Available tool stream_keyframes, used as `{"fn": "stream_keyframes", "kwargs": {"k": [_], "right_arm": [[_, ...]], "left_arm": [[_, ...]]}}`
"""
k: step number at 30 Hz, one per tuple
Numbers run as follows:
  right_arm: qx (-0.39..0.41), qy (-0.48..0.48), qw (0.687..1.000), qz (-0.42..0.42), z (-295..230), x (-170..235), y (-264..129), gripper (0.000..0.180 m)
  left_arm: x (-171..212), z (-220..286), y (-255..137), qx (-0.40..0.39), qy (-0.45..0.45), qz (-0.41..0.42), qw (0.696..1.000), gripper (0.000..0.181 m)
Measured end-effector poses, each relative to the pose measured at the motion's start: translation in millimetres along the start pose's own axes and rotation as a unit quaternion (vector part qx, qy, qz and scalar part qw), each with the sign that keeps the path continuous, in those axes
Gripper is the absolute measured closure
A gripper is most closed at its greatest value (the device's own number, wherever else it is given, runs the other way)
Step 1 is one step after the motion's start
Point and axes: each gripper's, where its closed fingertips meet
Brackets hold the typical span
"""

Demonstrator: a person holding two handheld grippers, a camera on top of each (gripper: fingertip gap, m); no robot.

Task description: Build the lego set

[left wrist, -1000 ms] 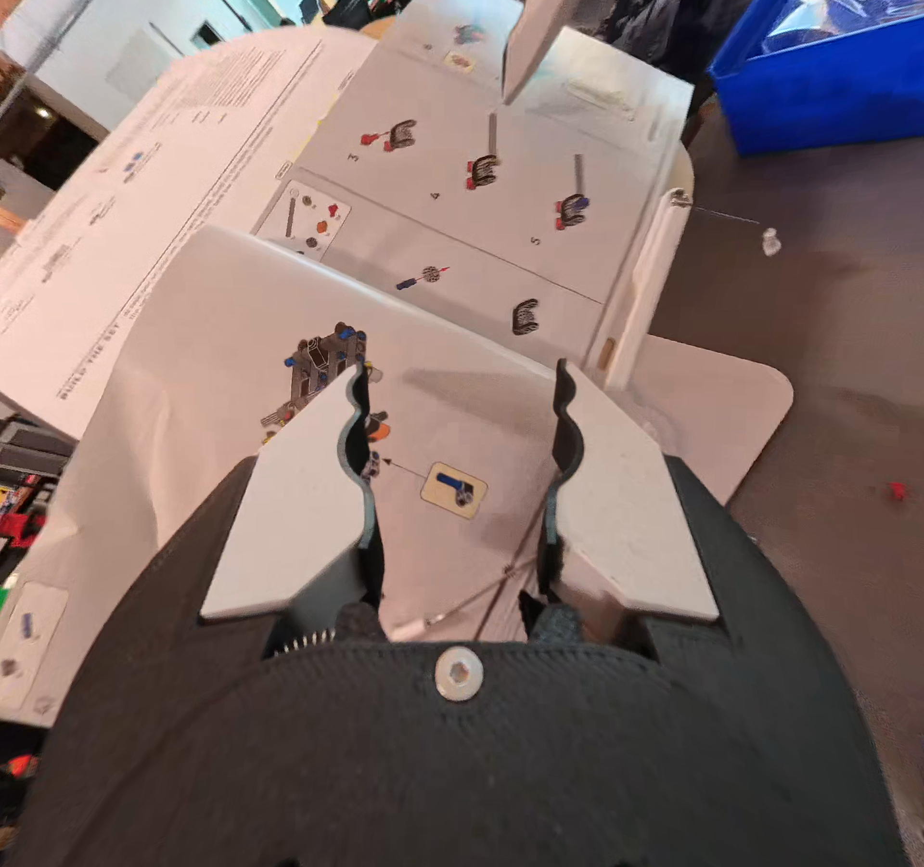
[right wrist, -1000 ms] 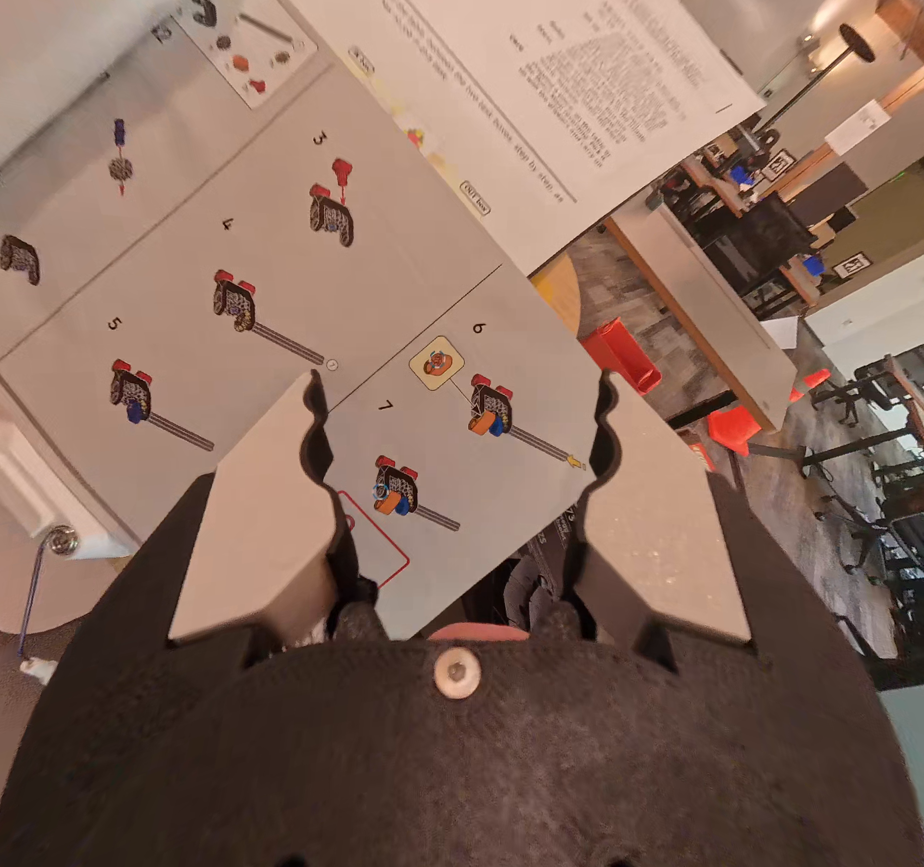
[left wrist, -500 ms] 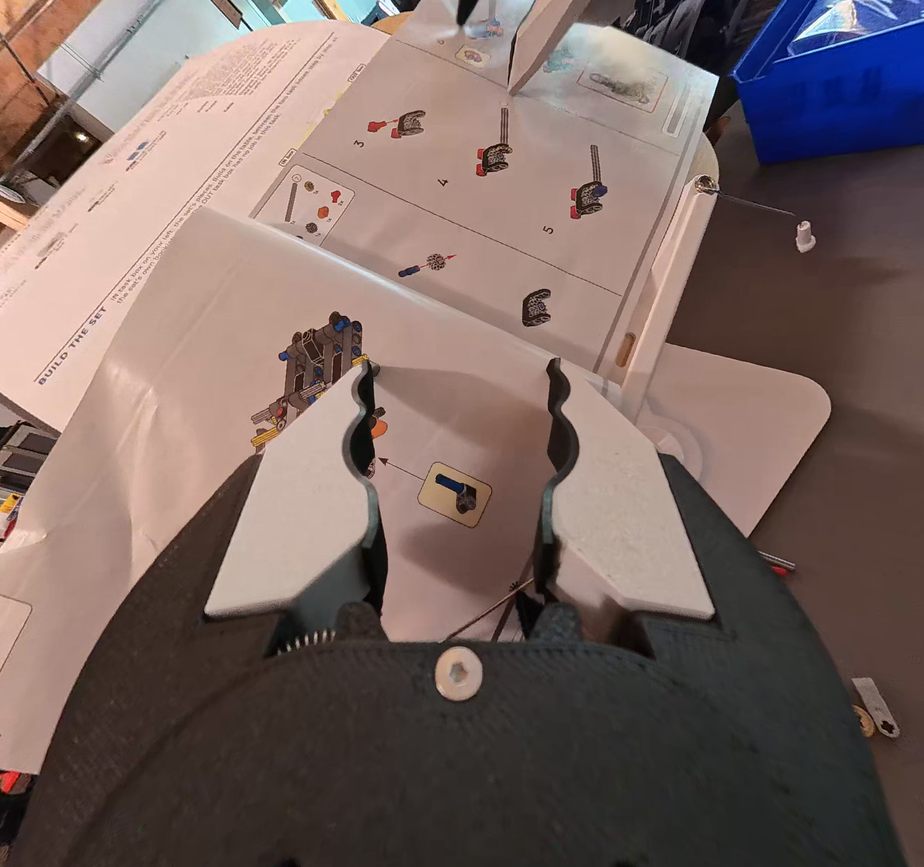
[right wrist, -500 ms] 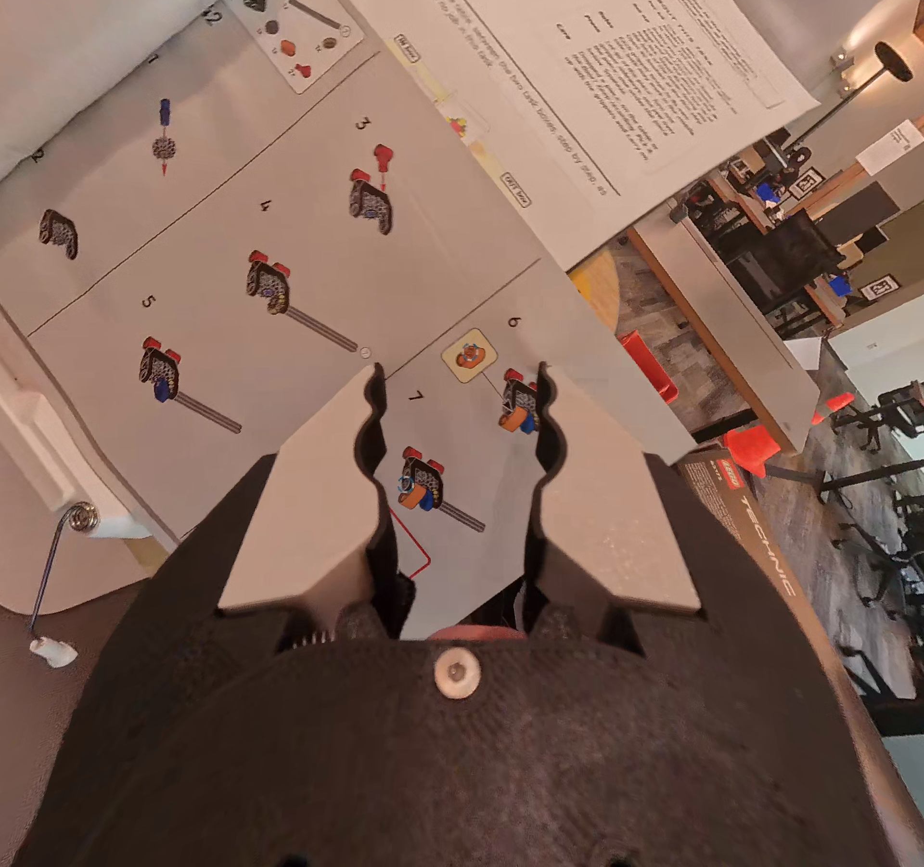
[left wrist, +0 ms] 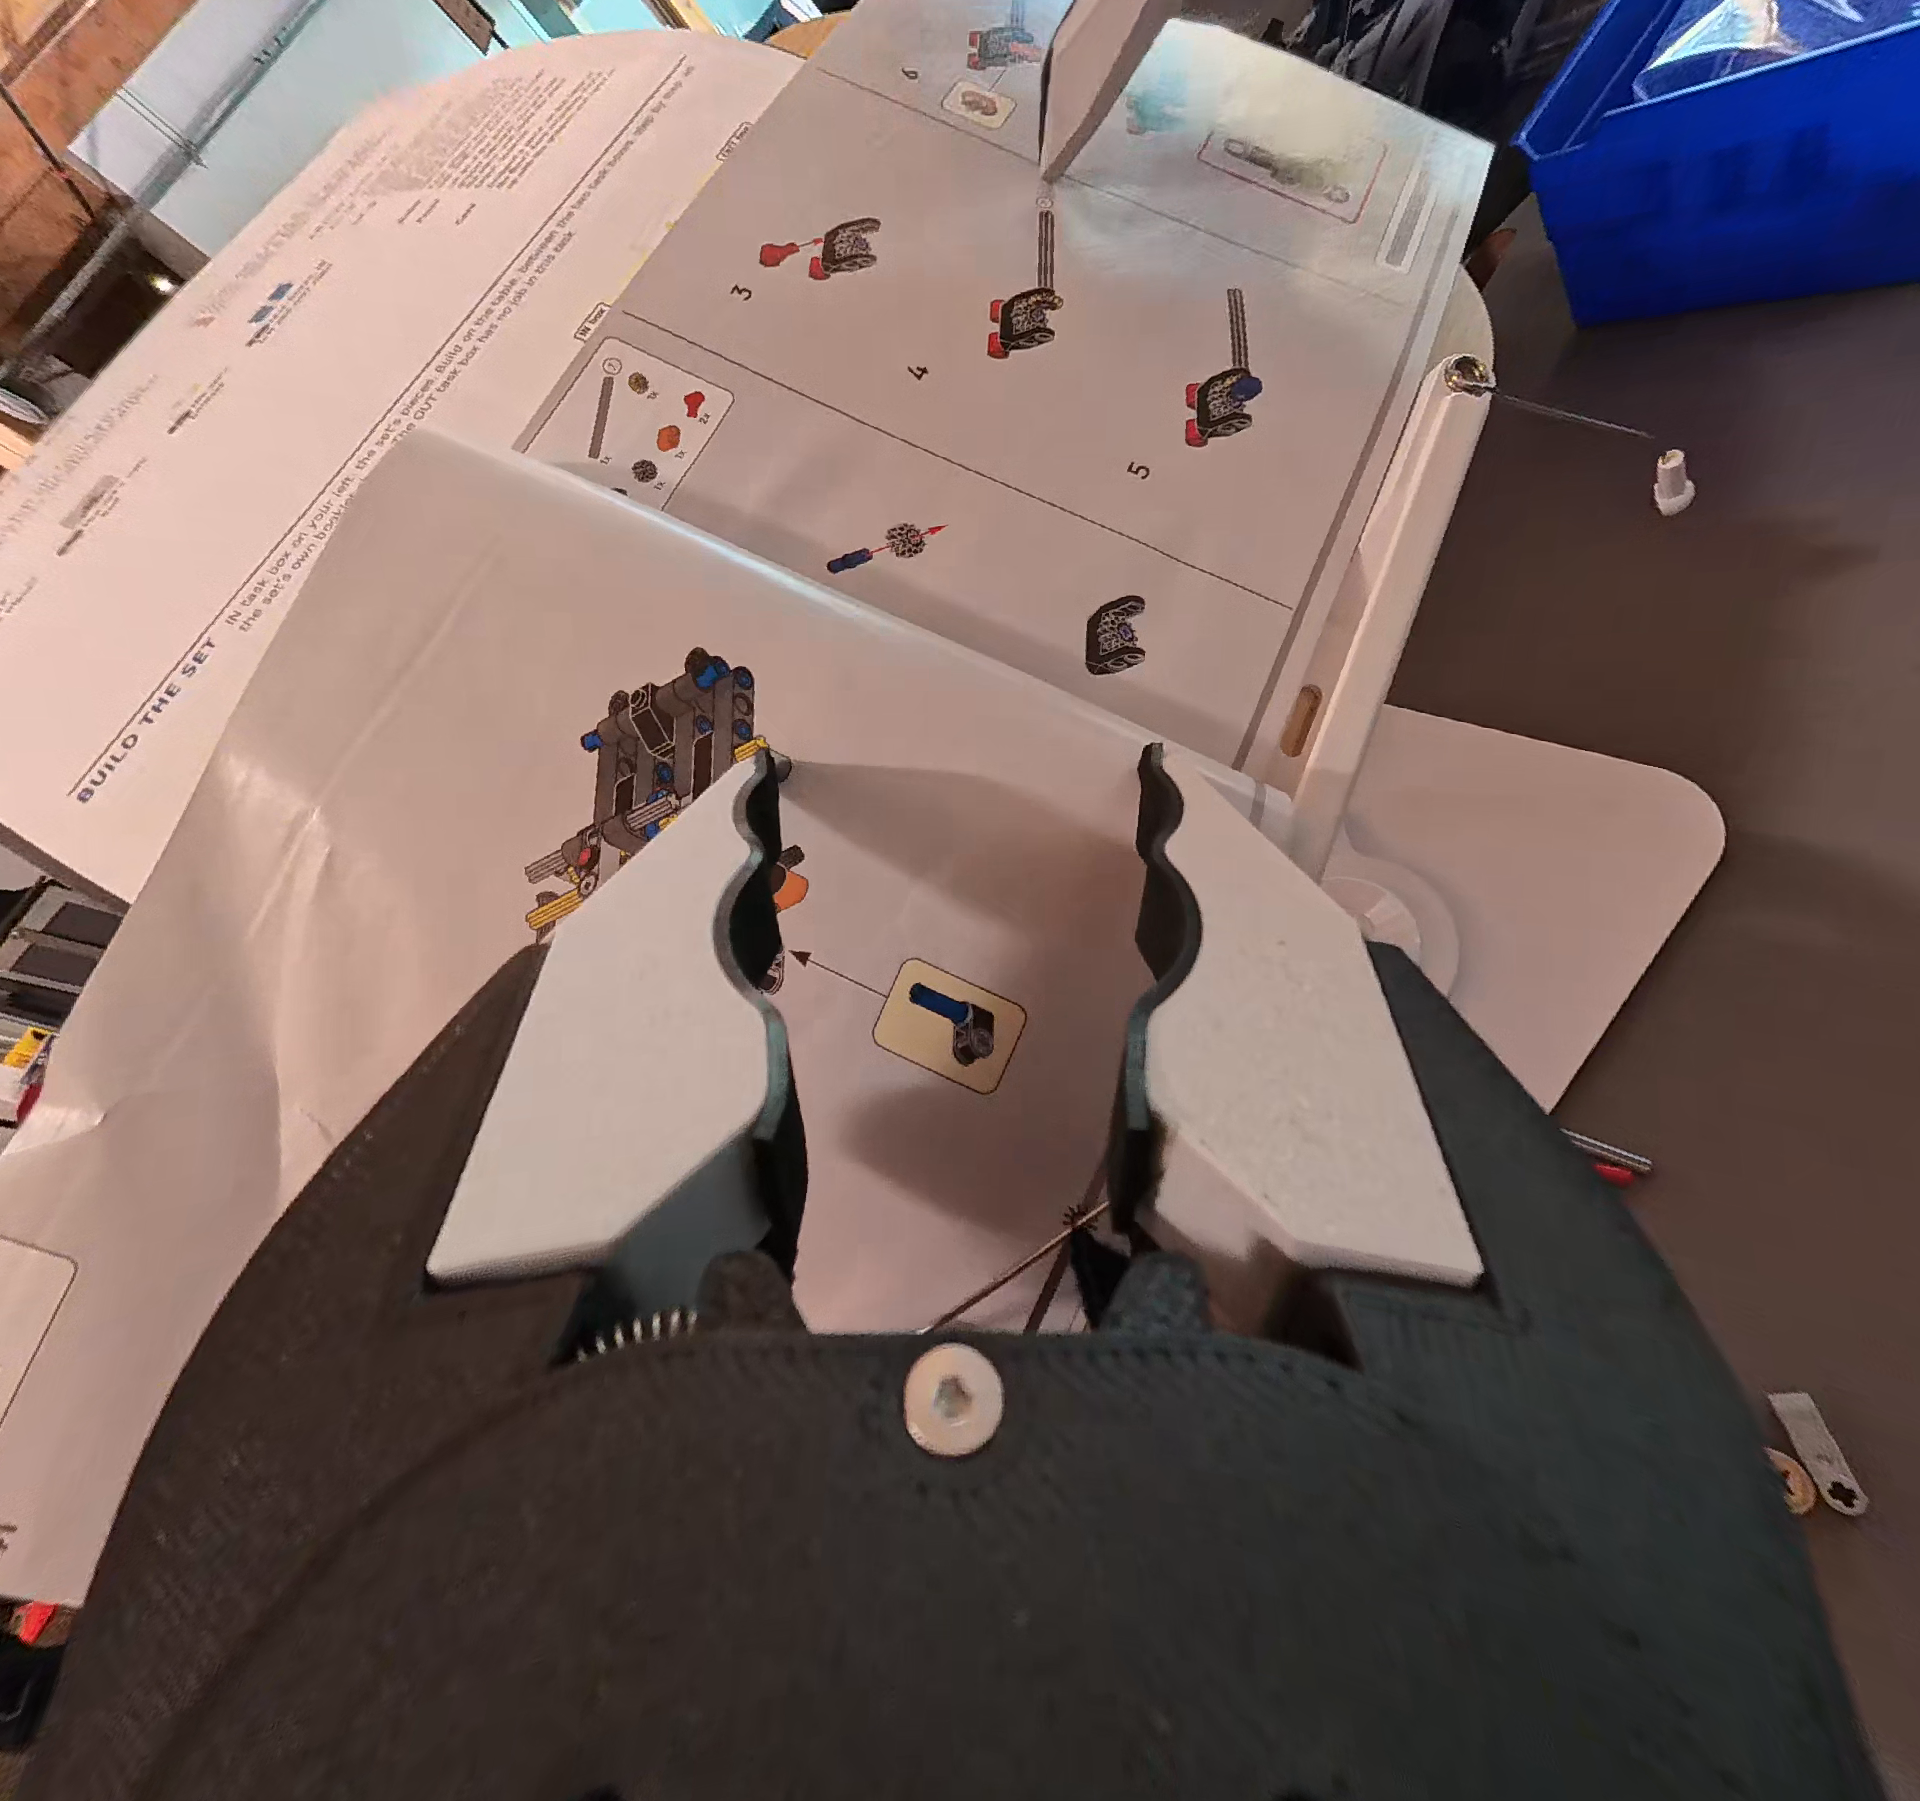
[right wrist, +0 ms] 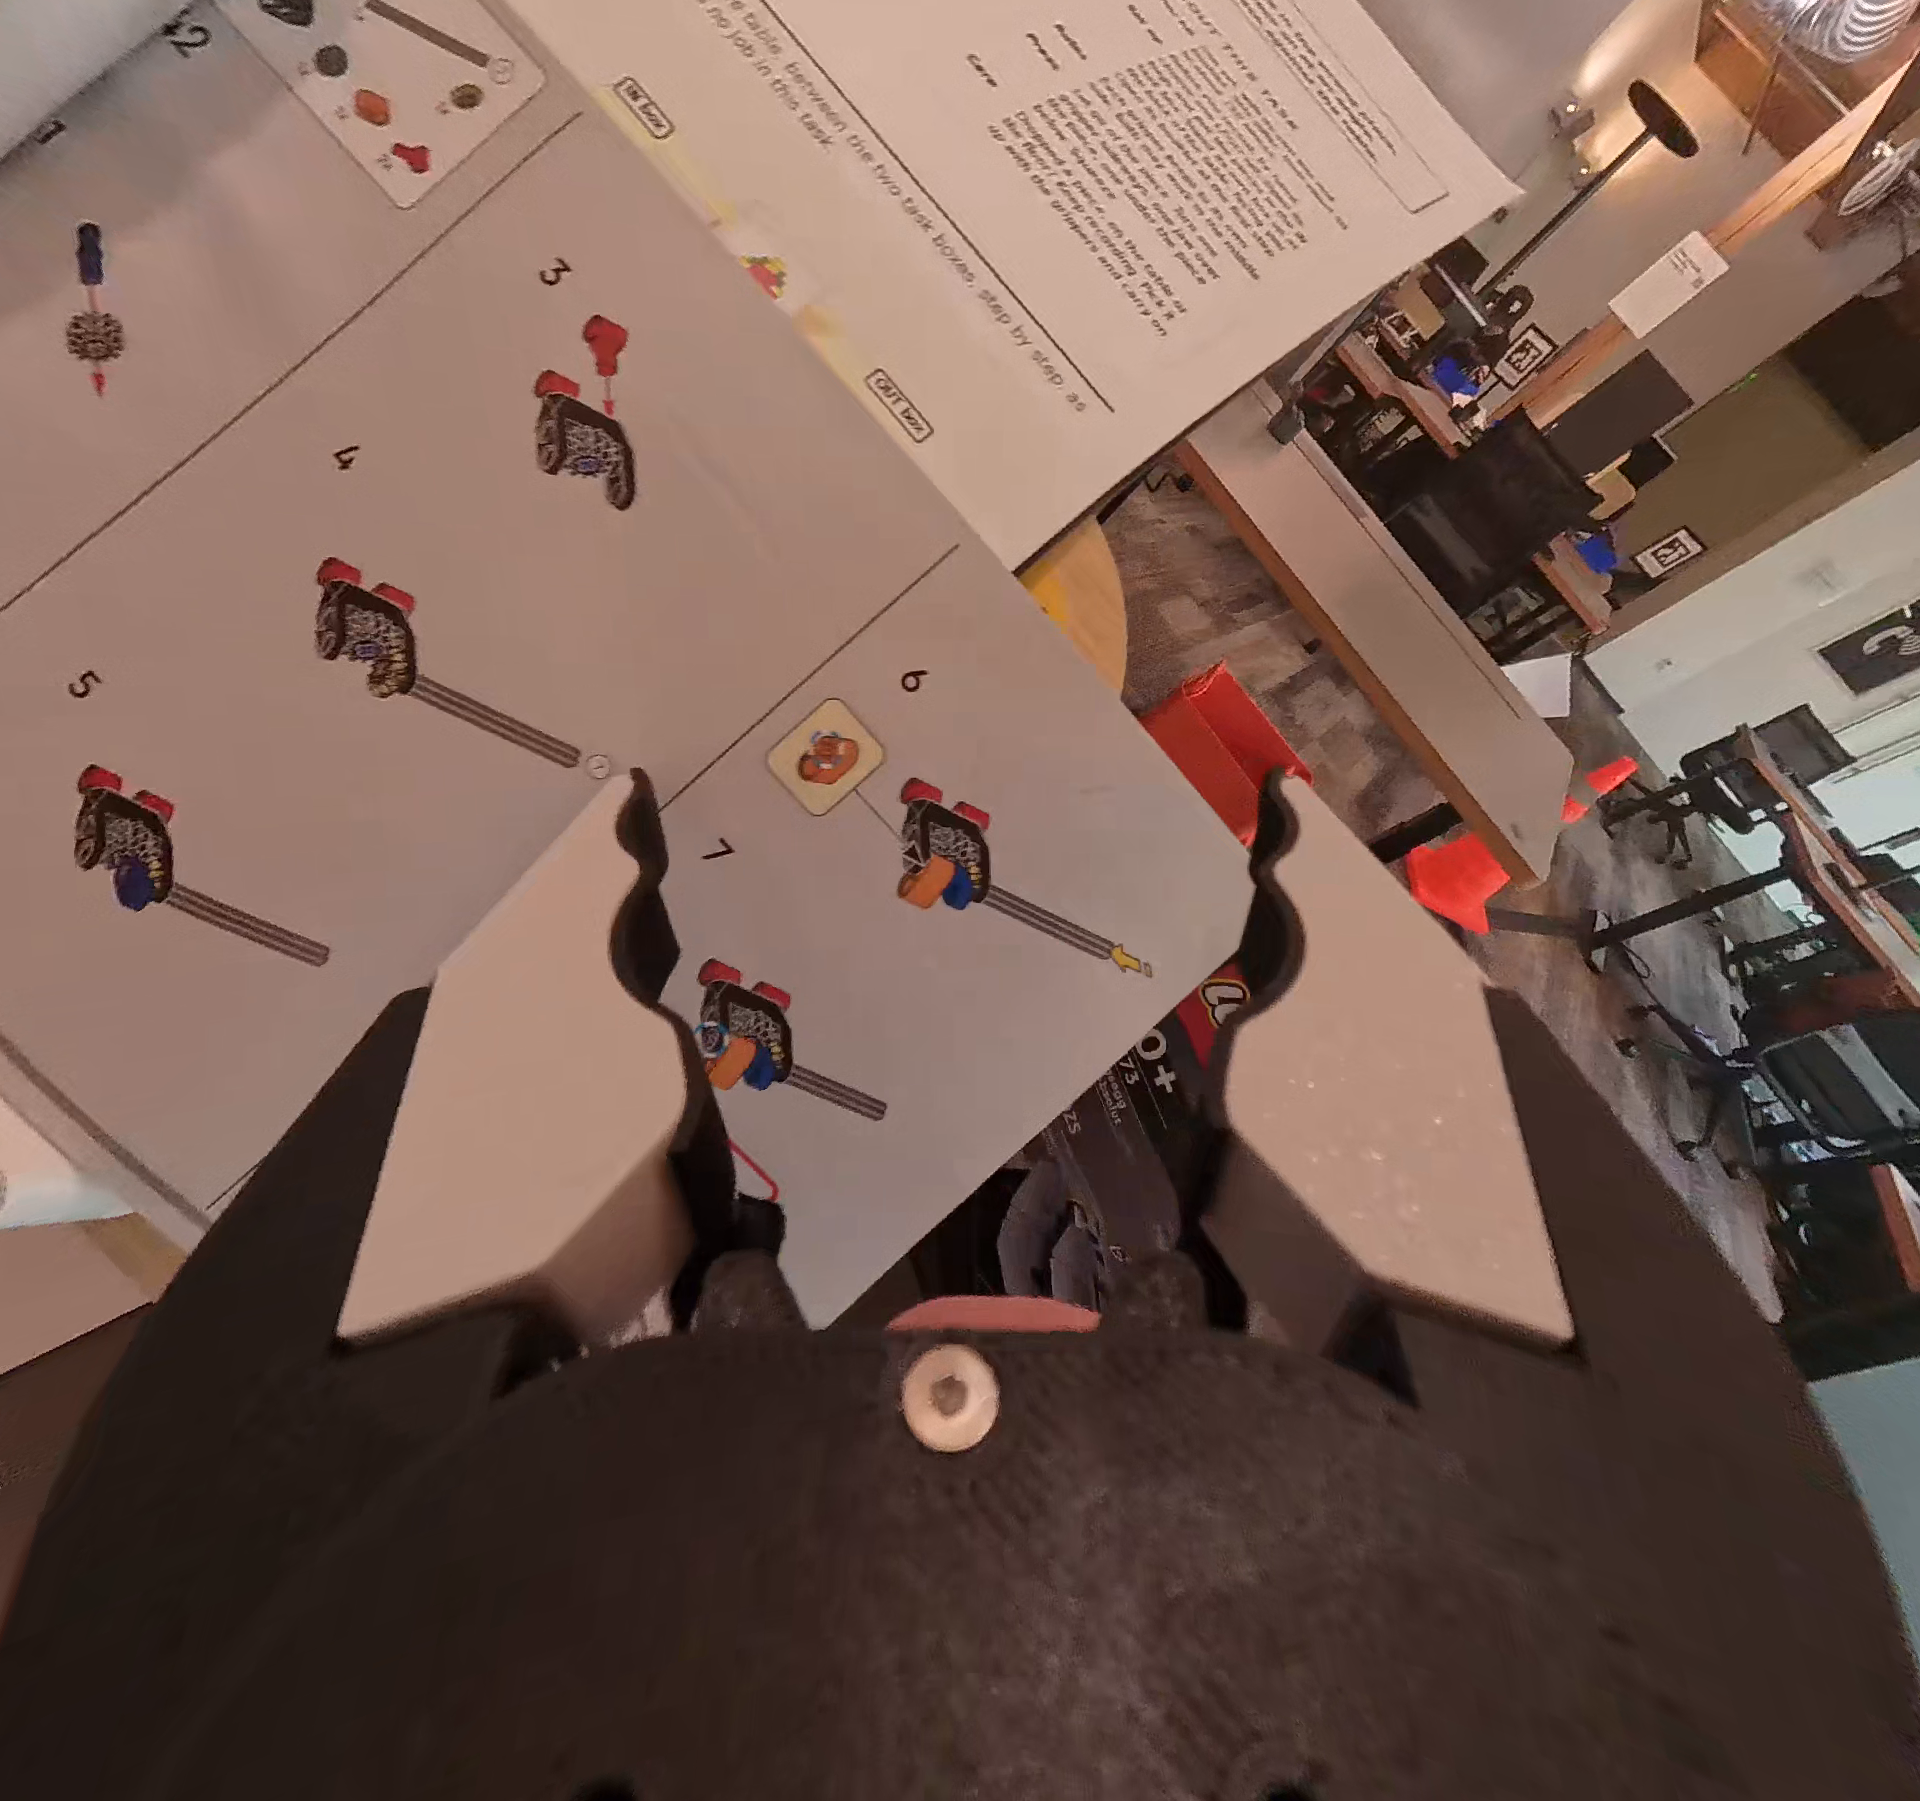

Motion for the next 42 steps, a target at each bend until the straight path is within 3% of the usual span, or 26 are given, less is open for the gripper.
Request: {"fn": "stream_keyframes", "kwargs": {"k": [8, 18, 31, 37, 42], "right_arm": [[-0.065, 0.054, 0.996, -0.013, -8.4, 7.6, 6.8, 0.081], [-0.046, 0.022, 0.999, -0.004, -11.5, 5.7, -1.0, 0.104], [0.011, -0.130, 0.991, 0.028, -32.9, -20.6, -35.4, 0.153], [0.052, -0.199, 0.976, 0.066, -62.7, -50.1, -58.0, 0.153], [0.076, -0.223, 0.969, 0.076, -70.4, -59.3, -66.3, 0.147]], "left_arm": [[0.3, 0.0, 0.5, 0.000, -0.002, 0.008, 1.000, 0.113], [1.0, -0.1, 0.1, 0.002, -0.001, 0.011, 1.000, 0.113], [-2.4, -1.0, -0.9, -0.005, 0.008, 0.009, 1.000, 0.113], [-42.0, -3.4, 0.7, -0.013, 0.029, 0.048, 0.998, 0.118], [-93.1, -9.0, 24.8, 0.003, 0.085, 0.088, 0.993, 0.119]]}}
Point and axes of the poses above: each gripper's, where its closed fingertips meet, y out along the fingers, x out of its underside, z = x × y across the jaws, and after that the axes turned 11 degrees about z, right-handed
